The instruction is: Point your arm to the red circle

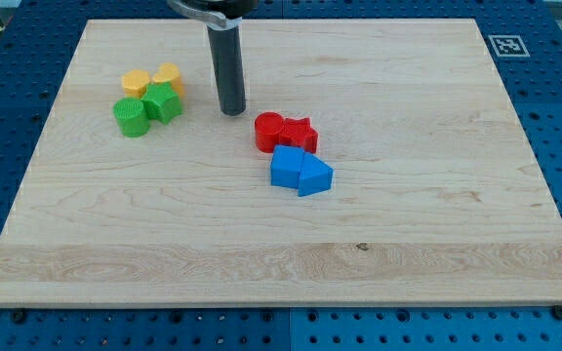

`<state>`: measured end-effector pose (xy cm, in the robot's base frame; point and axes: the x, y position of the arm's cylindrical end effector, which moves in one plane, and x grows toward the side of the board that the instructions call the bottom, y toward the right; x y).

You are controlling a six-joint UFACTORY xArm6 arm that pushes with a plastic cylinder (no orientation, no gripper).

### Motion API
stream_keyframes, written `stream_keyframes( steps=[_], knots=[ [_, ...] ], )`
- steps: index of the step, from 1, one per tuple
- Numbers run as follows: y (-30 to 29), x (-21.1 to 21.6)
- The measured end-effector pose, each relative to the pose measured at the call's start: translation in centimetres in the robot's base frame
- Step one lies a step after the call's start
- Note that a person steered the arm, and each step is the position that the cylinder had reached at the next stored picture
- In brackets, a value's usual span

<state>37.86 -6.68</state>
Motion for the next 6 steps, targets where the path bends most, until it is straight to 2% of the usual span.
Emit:
stream_keyframes(
  steps=[6],
  knots=[
    [0.0, 0.97]
  ],
)
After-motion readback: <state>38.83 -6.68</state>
